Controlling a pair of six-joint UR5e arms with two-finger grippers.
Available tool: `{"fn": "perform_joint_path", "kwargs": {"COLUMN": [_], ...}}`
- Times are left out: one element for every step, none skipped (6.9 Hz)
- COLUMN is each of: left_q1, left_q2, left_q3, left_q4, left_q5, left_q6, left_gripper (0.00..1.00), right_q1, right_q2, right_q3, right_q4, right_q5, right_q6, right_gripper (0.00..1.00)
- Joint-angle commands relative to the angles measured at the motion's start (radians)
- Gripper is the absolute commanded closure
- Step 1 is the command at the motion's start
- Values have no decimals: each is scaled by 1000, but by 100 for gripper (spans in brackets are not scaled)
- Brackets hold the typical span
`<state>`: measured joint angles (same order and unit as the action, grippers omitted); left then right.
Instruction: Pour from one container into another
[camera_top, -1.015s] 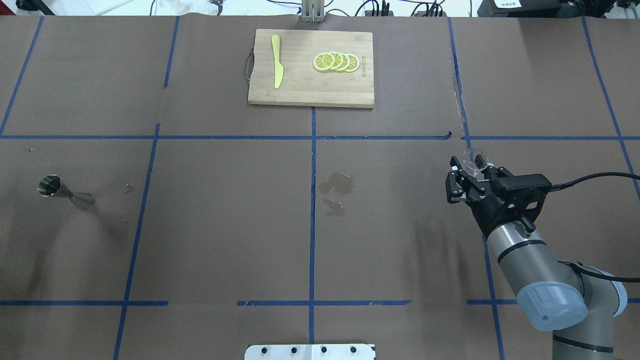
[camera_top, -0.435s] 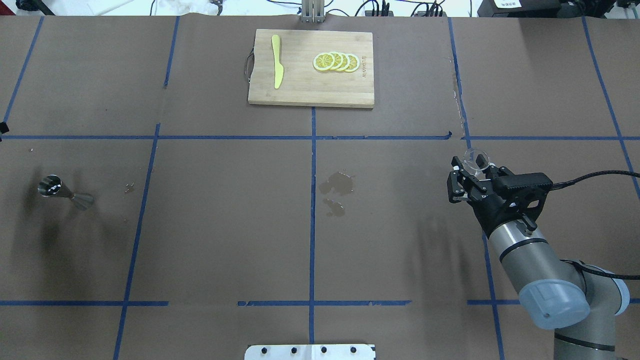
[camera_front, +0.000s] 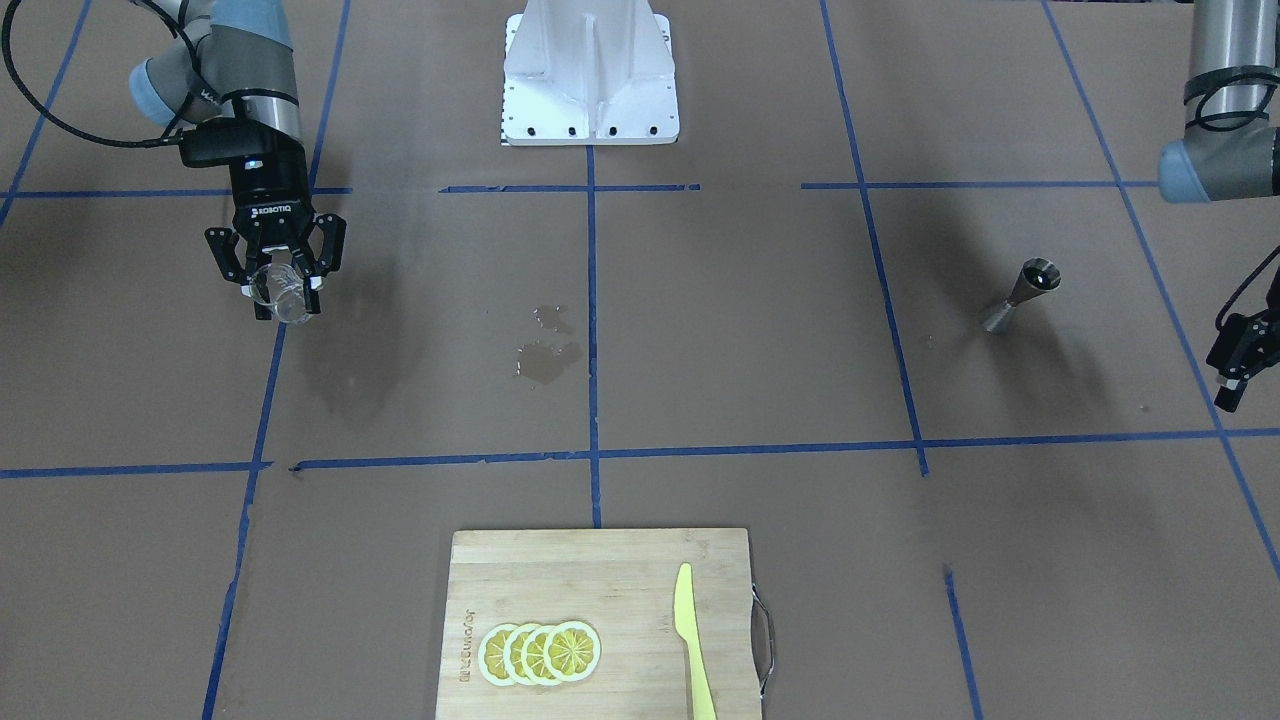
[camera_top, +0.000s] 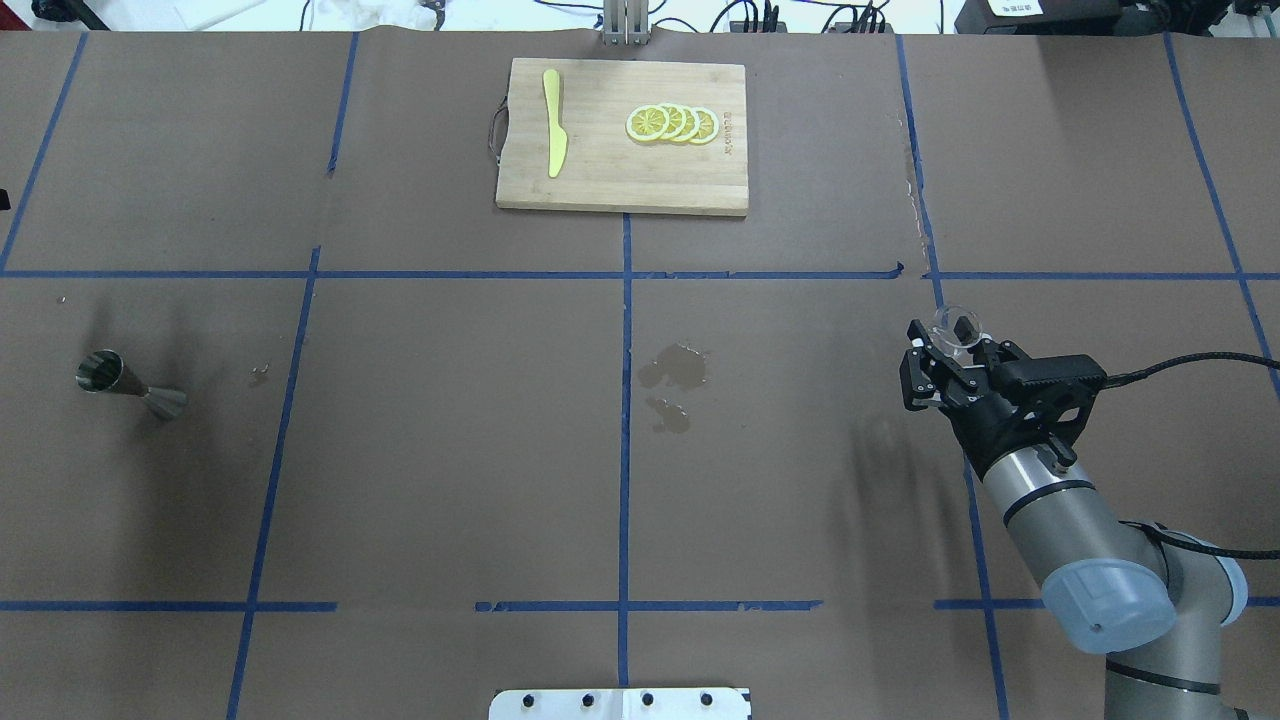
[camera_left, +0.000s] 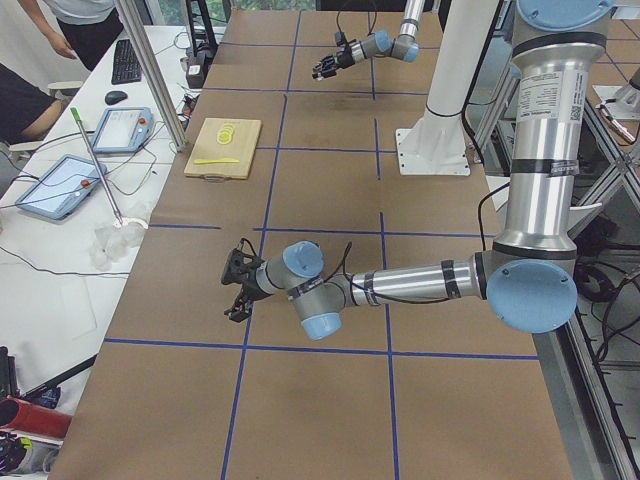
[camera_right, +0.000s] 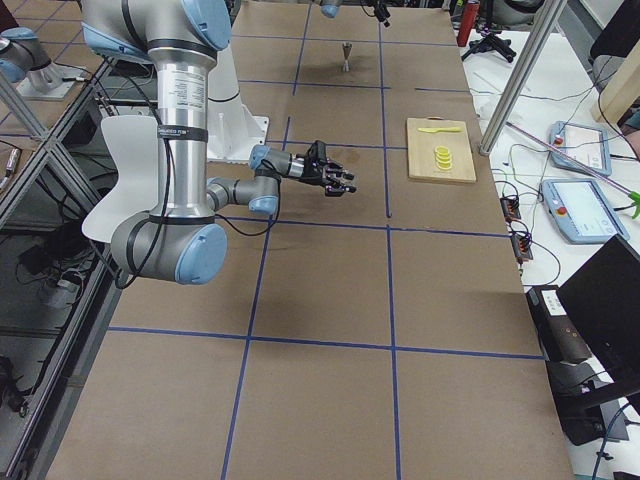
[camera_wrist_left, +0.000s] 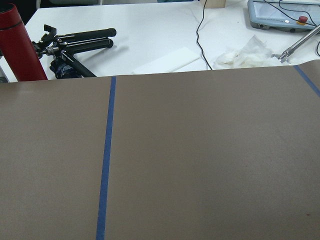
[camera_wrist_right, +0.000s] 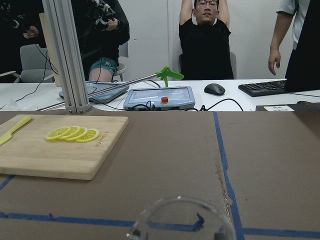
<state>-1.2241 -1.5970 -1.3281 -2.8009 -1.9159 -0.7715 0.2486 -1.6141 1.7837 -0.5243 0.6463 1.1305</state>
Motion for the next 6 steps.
{"fn": "perform_joint_path", "kwargs": {"left_q1": [-89,-132,-174,-208,-219,-219], "left_q2": [-38,-69,-107,-124,-121,-116], "left_q3": [-55,-80,-130,-185,-207,-209], "left_q4": [207,339,520,681,725,725], "left_q5": [-173,-213,-227,-247,-271,-276], "left_q6": [21,125,240,350,372,373], "left_gripper": [0,0,0,0,0,0], "right_q1": [1,1,0,-5,-5,-8], "right_q2": [-1,0,3,20,25,29], "right_q3": [-73,-105,-119,-160,-179,-217], "right_q4": [95,99,99,99,99,127], "right_q5": [-4,-11,-26,-62,-74,-100], "right_q6": [-6,-3,-3,-1,9,14], "right_gripper": [100,100,100,100,100,100]}}
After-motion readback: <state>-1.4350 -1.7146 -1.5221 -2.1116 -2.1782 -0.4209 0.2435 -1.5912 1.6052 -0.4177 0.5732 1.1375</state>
